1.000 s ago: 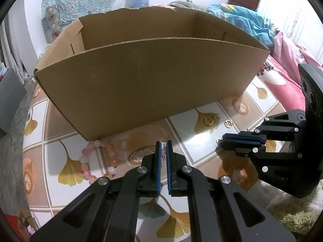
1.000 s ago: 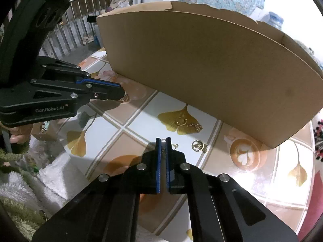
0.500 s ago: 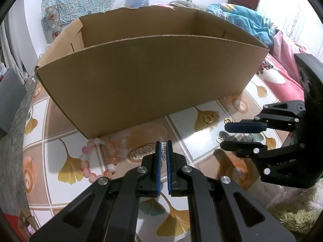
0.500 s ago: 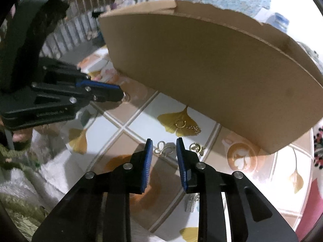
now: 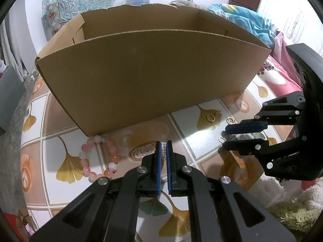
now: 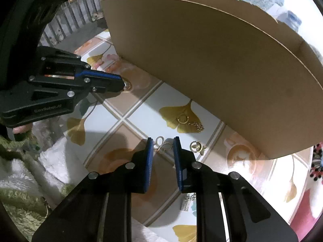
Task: Organize jewelry
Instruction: 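Close the right gripper on the small gold butterfly charm beside the box, then carry the butterfly charm into the box and open the right gripper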
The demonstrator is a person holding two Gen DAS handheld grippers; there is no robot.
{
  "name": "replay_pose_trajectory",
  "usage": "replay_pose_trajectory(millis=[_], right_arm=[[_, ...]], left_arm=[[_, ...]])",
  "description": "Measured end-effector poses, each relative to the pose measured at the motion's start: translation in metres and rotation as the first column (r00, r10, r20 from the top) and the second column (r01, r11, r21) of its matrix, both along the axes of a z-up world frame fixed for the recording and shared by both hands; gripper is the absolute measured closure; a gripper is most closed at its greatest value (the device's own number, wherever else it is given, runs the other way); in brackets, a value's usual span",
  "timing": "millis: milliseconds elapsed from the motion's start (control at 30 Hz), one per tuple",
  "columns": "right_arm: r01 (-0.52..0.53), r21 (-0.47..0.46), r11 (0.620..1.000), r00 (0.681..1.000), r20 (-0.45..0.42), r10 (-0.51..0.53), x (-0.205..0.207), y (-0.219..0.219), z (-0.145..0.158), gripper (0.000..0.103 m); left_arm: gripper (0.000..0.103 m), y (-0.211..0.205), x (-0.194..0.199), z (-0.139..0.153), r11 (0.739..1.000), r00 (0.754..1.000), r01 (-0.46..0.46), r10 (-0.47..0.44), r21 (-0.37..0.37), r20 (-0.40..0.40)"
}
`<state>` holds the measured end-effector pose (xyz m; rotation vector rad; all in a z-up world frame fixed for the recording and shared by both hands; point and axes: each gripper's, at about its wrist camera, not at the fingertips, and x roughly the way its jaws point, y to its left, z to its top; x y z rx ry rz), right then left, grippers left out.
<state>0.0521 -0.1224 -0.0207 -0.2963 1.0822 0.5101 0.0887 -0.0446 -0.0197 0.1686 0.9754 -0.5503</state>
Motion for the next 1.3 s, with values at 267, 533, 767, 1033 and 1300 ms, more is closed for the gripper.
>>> replay_pose_trajectory(millis=[267,533,767,1033,1300], right_arm=[[0.015,0.012,1.0,1.0,-0.001,-0.015,0.0,-0.003,-0.001,0.086],[0.036,0.043,0.998,0.999,0.012,-0.037,-0.005,-0.012,0.008,0.086],[0.041,0.124,0.991,0.993,0.101,-0.054,-0.018,-0.029,0.053,0.086],[0.014,0.265,0.964,0.963,0.255,-0.084,0.005,-0.062,0.143,0.085],[0.118,0.223,0.968,0.993,-0.016,-0.117,0.124,-0.075,0.115,0.085]], left_arm=[[0.099,0.001,0.0,0.0,1.0,1.0,-0.003,0.003,-0.003,0.002],[0.099,0.003,-0.003,0.005,1.0,1.0,-0.004,0.004,-0.011,0.015],[0.099,0.009,-0.018,0.046,0.994,0.997,0.036,-0.028,-0.101,0.077],[0.099,0.008,-0.011,0.129,0.975,0.966,0.12,-0.071,-0.186,0.25],[0.099,-0.037,0.094,0.1,0.986,0.996,0.088,-0.084,-0.142,0.031]])
